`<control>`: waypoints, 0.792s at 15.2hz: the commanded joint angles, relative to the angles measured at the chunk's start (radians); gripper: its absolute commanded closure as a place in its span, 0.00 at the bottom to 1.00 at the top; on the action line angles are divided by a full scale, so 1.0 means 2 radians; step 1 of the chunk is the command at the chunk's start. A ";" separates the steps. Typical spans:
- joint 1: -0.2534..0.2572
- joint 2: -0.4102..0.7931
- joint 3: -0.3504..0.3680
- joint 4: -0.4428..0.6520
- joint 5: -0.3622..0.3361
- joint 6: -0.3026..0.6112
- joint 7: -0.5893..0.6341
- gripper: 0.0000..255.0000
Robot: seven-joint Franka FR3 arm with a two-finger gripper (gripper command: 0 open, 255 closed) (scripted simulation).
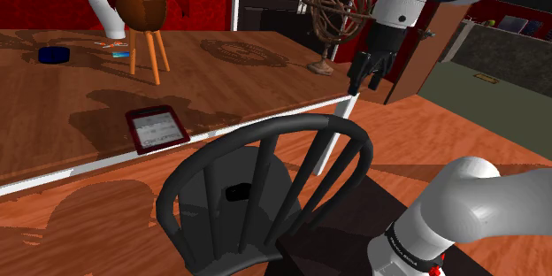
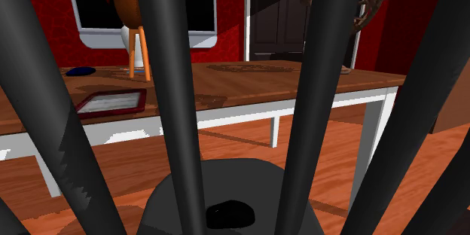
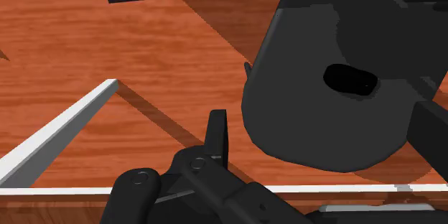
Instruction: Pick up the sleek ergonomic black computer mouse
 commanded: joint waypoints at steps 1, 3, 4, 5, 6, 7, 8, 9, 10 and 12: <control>0.000 0.000 0.000 0.000 0.000 0.000 0.000 0.00; 0.008 0.022 0.006 -0.012 -0.002 0.030 -0.014 0.00; 0.012 0.034 0.009 -0.018 -0.003 0.046 -0.021 0.00; 0.016 0.047 0.012 -0.023 -0.005 0.061 -0.028 0.00; 0.020 0.060 0.016 -0.027 -0.006 0.076 -0.034 0.00; 0.024 0.073 0.019 -0.031 -0.008 0.091 -0.040 0.00; 0.027 0.087 0.022 -0.034 -0.009 0.106 -0.047 0.00; 0.031 0.101 0.026 -0.037 -0.011 0.121 -0.053 0.00; 0.034 0.116 0.030 -0.039 -0.013 0.135 -0.058 0.00; 0.040 0.147 0.037 -0.042 -0.018 0.165 -0.069 0.00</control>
